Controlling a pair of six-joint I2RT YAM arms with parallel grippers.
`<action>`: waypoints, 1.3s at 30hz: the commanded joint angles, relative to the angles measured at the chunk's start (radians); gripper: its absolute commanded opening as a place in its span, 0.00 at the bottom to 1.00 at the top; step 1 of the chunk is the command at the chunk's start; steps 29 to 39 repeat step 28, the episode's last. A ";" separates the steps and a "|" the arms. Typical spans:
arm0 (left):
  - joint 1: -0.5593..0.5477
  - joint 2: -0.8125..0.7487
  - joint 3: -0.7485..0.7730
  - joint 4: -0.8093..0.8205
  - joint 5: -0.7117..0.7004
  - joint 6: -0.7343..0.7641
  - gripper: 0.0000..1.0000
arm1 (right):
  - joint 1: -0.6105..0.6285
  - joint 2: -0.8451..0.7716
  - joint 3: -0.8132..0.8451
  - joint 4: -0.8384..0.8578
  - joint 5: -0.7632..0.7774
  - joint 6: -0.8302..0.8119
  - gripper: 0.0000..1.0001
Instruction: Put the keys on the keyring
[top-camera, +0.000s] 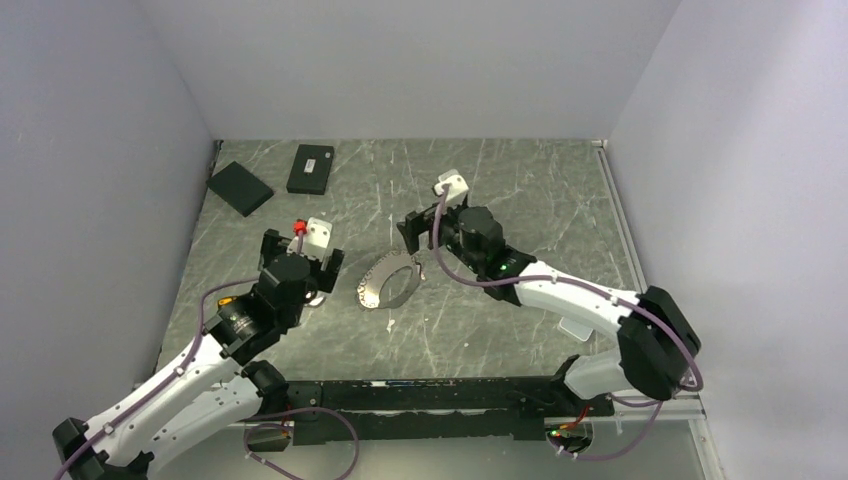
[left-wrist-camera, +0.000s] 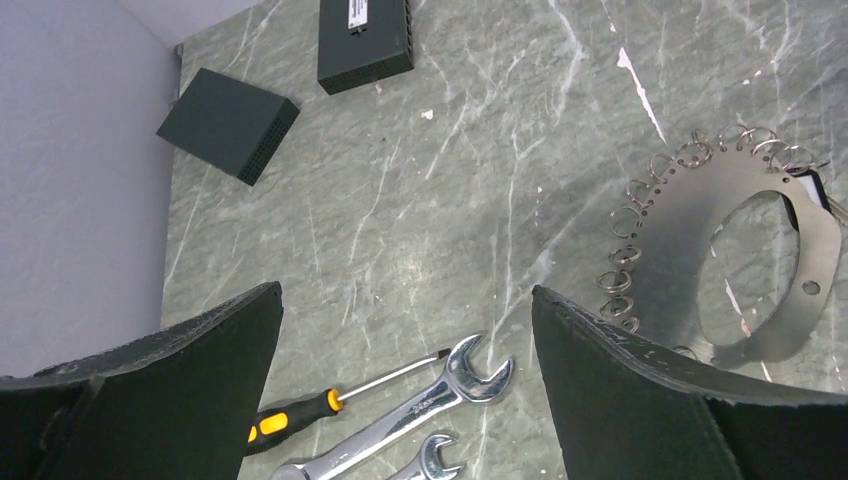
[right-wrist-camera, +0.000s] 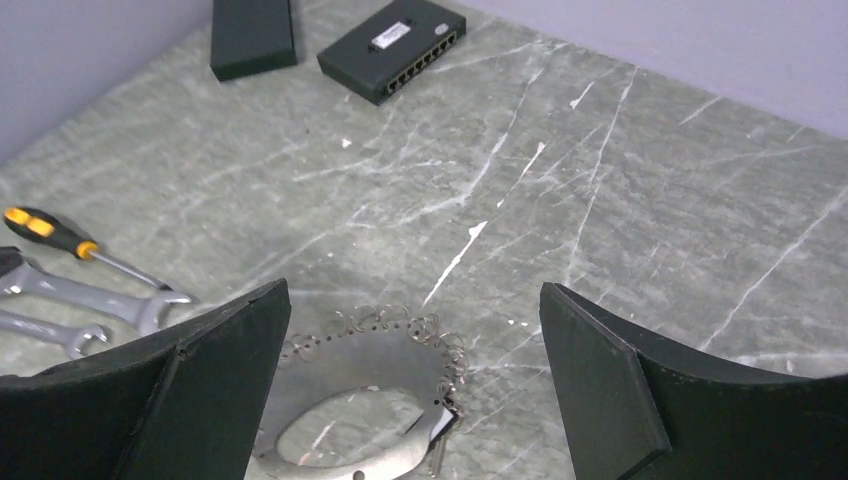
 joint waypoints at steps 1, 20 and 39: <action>0.005 -0.030 0.040 0.009 -0.036 -0.030 1.00 | -0.002 -0.085 -0.060 0.096 0.070 0.152 1.00; 0.005 -0.032 0.045 -0.014 -0.022 -0.022 1.00 | -0.002 -0.126 -0.109 -0.005 0.035 0.202 1.00; 0.006 -0.026 0.046 -0.019 -0.043 -0.015 0.99 | -0.002 -0.095 -0.091 -0.016 0.039 0.211 1.00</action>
